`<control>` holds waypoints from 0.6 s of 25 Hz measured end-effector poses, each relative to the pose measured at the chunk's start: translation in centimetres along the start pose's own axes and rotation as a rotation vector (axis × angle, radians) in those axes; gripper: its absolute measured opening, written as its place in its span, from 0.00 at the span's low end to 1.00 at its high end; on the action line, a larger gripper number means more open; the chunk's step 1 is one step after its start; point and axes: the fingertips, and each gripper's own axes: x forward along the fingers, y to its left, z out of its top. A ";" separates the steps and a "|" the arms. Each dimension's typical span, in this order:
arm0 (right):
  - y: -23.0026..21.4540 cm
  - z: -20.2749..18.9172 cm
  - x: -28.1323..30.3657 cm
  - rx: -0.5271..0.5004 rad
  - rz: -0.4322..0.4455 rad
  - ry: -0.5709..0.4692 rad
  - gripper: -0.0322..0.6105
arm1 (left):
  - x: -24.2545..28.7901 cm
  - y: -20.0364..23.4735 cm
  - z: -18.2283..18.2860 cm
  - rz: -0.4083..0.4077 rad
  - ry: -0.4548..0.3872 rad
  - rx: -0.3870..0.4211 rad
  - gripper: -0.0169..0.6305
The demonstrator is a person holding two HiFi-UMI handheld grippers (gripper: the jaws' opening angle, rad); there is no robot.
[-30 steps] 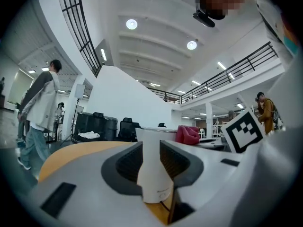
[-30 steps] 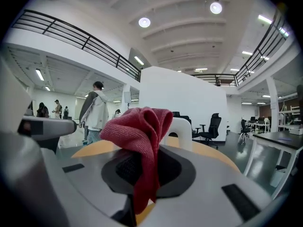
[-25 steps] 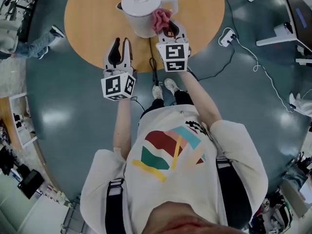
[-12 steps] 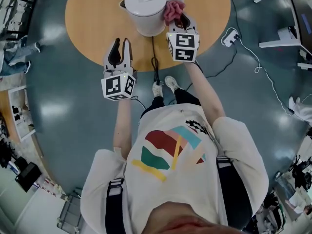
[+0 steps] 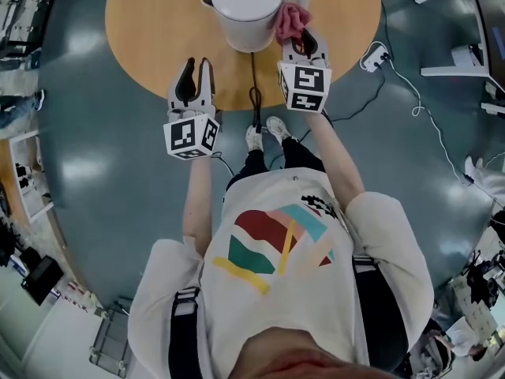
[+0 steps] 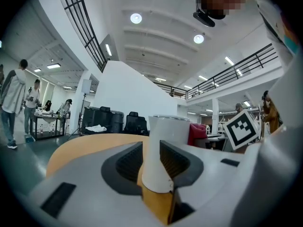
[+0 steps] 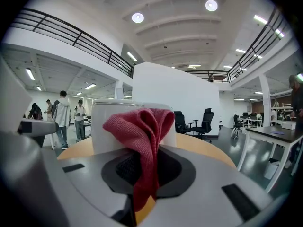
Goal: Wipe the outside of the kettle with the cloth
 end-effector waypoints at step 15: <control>14.4 -7.6 1.8 0.020 0.084 0.020 0.12 | -4.6 5.0 -9.0 -0.060 0.156 -0.009 0.26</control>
